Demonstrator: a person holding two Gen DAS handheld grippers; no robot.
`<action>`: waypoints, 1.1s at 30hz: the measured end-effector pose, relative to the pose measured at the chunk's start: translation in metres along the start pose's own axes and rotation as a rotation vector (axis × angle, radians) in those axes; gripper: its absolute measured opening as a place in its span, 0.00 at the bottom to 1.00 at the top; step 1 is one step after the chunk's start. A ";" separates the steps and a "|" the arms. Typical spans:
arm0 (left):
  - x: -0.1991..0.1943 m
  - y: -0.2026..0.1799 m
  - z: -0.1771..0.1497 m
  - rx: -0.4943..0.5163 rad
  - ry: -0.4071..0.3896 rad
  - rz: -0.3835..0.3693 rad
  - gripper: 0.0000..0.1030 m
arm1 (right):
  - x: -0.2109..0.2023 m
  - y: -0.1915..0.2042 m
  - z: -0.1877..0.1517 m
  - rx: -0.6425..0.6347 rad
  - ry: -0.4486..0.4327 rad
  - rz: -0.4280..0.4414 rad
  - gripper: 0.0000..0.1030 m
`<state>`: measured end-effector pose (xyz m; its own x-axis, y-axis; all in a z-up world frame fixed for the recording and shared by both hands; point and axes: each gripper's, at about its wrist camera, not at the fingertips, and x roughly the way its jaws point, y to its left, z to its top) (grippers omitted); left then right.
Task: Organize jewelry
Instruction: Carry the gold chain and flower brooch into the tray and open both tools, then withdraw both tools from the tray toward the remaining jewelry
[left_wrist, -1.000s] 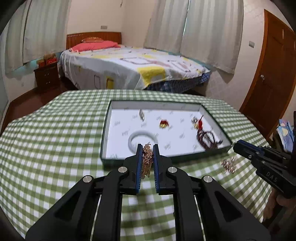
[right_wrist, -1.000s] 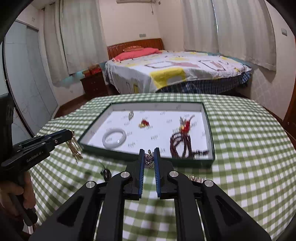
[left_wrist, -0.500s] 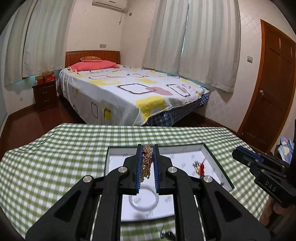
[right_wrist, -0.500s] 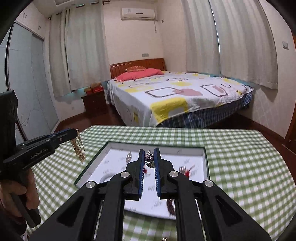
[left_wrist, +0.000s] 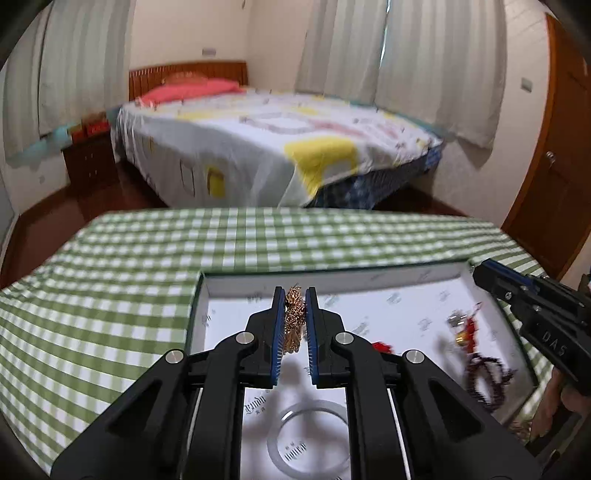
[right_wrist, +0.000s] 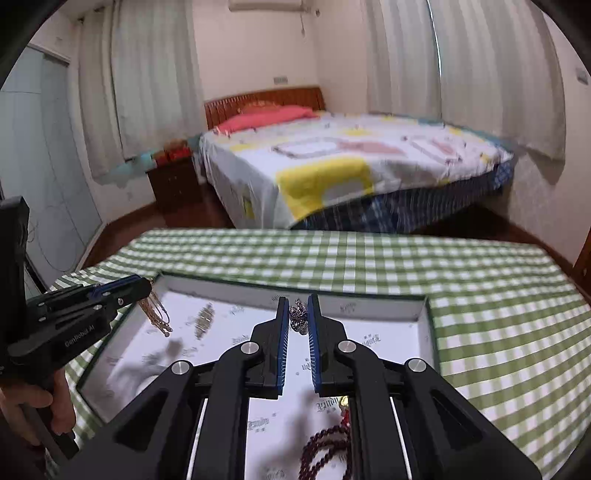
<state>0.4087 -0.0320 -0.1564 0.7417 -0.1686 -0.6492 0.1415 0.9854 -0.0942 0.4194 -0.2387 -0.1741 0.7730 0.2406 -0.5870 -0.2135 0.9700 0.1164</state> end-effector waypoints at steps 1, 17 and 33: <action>0.010 0.002 -0.001 -0.006 0.024 0.002 0.11 | 0.008 -0.001 -0.001 0.000 0.023 -0.002 0.11; 0.031 0.009 -0.002 -0.036 0.100 0.008 0.37 | 0.032 -0.007 -0.001 0.016 0.135 -0.014 0.42; -0.071 -0.006 -0.034 -0.055 -0.043 -0.008 0.49 | -0.082 0.009 -0.036 0.001 -0.083 -0.068 0.42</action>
<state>0.3329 -0.0247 -0.1349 0.7681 -0.1762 -0.6157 0.1123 0.9836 -0.1413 0.3327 -0.2514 -0.1538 0.8328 0.1762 -0.5248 -0.1585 0.9842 0.0790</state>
